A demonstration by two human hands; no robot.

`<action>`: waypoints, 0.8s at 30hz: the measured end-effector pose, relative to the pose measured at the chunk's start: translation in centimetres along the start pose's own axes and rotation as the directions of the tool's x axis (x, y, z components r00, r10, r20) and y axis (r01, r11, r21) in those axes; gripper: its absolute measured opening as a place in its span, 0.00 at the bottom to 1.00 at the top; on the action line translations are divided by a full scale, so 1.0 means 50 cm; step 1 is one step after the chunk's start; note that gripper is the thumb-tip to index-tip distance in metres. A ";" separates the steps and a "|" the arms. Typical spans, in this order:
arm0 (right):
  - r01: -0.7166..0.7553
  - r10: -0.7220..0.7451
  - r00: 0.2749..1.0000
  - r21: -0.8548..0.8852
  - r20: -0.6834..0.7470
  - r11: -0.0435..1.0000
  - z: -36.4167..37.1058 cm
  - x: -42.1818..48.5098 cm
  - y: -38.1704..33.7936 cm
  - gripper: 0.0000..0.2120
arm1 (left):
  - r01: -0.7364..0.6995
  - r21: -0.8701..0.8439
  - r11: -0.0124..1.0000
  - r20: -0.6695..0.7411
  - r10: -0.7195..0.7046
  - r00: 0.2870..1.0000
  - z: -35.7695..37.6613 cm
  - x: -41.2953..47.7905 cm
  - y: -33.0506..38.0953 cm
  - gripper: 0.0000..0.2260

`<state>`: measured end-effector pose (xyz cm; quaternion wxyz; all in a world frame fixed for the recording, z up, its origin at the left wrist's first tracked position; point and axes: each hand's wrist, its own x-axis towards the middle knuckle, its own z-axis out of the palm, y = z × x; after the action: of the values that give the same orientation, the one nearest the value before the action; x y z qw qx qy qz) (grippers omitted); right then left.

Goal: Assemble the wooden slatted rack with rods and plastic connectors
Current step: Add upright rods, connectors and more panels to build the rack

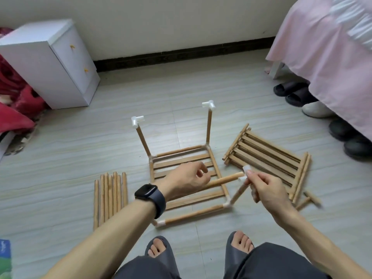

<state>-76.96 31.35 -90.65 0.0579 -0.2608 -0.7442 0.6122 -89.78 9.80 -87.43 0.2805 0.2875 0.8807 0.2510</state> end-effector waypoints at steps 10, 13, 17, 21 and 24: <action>0.015 0.001 0.997 -0.218 0.073 0.976 0.006 0.104 0.058 0.28 | -0.095 -0.056 0.994 0.099 0.100 0.990 0.117 0.122 0.102 0.15; 0.021 0.001 0.989 -0.145 0.145 0.989 0.023 0.101 0.082 0.30 | -0.112 -0.088 0.990 0.055 0.117 0.992 0.127 0.121 0.084 0.15; 0.048 -0.040 0.995 -0.084 0.092 0.995 0.030 0.098 0.083 0.26 | -0.244 0.065 0.968 -0.046 0.247 0.968 0.130 0.105 0.072 0.17; 0.042 -0.038 0.998 -0.080 0.050 0.996 0.030 0.104 0.086 0.29 | -0.273 0.169 0.947 -0.141 0.297 0.944 0.135 0.098 0.058 0.13; 0.036 -0.038 0.999 -0.074 -0.014 0.997 0.037 0.103 0.080 0.30 | -0.252 0.263 0.931 -0.119 0.290 0.949 0.150 0.086 0.056 0.13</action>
<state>-80.85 32.51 -96.05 0.0654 -0.2538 -0.7705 0.5810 -86.90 16.66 -92.61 0.1357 0.4184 0.8758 0.1988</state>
